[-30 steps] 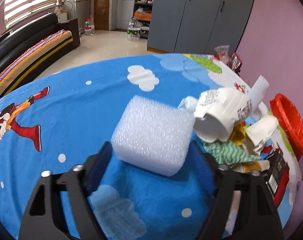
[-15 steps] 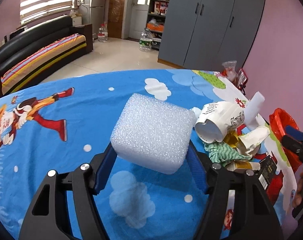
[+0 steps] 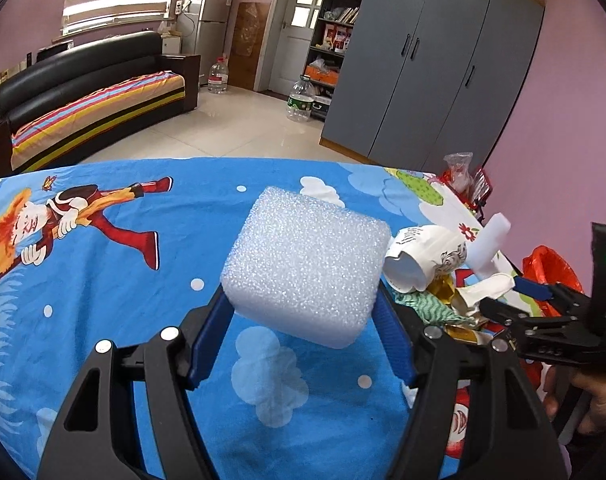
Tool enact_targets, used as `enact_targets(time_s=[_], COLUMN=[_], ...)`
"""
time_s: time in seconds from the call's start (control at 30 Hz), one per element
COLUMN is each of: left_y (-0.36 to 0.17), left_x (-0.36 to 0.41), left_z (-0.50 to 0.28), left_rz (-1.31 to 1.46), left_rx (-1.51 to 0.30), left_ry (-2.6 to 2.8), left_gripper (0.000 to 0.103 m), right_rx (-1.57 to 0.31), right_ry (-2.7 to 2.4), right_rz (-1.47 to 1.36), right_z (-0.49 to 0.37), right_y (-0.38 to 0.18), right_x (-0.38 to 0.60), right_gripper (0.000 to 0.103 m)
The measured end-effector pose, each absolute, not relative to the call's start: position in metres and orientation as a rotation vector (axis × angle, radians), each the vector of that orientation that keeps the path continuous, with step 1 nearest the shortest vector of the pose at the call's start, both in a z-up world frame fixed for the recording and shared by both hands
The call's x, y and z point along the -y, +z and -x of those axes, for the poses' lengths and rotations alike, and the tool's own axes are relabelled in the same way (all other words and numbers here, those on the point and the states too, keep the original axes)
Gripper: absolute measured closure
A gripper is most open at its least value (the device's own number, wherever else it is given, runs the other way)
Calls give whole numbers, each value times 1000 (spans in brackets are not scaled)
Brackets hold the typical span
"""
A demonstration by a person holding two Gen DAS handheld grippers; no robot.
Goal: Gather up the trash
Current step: 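Grasp a paper packet with the right tool while the left tool holds the foam block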
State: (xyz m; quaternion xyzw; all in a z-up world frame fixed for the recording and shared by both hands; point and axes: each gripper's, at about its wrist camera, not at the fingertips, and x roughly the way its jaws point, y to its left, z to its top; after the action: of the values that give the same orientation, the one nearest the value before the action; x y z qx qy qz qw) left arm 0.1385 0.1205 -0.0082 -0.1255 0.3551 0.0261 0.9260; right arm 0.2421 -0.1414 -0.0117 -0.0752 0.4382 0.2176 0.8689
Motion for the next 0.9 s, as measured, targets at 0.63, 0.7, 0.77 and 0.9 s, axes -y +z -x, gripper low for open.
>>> enact_targets(time_s=[0.63, 0.7, 0.77, 0.9], left_y=[-4, -2, 0, 3], left_x=[-115, -113, -112, -108], left_z=[-135, -136, -136, -139], left_rz=[277, 274, 273, 263], left_rx=[-711, -707, -702, -700], left_ry=[20, 19, 16, 12], left_gripper=[37, 37, 37, 37], right_rx=[-1001, -996, -991, -993], right_ry=[431, 438, 445, 454], right_rz=[215, 213, 200, 195], right_z=[-261, -260, -260, -260], right_y=[-32, -30, -28, -30], right_x=[130, 131, 134, 138], right_gripper=[28, 36, 52, 53])
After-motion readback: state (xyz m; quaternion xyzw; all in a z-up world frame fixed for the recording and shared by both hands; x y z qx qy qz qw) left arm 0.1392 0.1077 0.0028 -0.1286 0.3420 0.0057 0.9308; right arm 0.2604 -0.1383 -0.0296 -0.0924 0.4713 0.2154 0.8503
